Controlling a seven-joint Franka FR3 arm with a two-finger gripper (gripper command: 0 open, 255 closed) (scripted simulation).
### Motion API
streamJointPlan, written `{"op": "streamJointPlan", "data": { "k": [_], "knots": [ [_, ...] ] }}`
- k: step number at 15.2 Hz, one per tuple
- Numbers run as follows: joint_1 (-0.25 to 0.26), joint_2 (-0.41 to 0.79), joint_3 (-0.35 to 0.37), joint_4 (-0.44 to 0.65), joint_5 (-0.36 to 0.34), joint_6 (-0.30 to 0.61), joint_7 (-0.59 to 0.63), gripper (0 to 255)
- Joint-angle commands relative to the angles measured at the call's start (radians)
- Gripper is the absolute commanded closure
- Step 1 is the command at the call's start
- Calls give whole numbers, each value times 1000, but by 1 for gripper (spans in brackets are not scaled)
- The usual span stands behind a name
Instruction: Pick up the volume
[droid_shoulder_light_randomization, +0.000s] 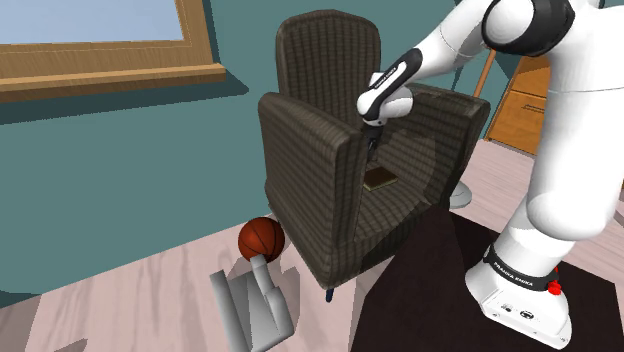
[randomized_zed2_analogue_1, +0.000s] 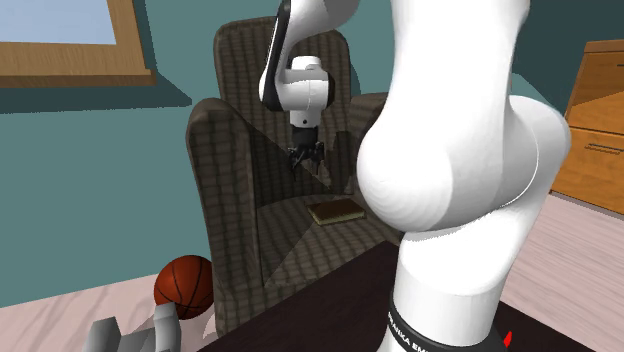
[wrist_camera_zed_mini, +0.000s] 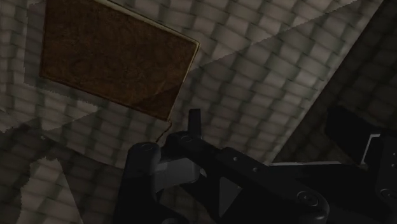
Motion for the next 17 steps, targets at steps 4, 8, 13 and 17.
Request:
{"op": "streamJointPlan", "data": {
  "k": [4, 8, 13, 17],
  "knots": [
    [-55, 203, 28, 175, 61, 37, -58, 0],
    [-100, 357, 49, 336, 86, 40, -83, 0],
    [-139, 509, 65, 506, 98, 33, -94, 0],
    [-146, 553, 75, 524, 106, 60, -99, 0]
  ]
}}
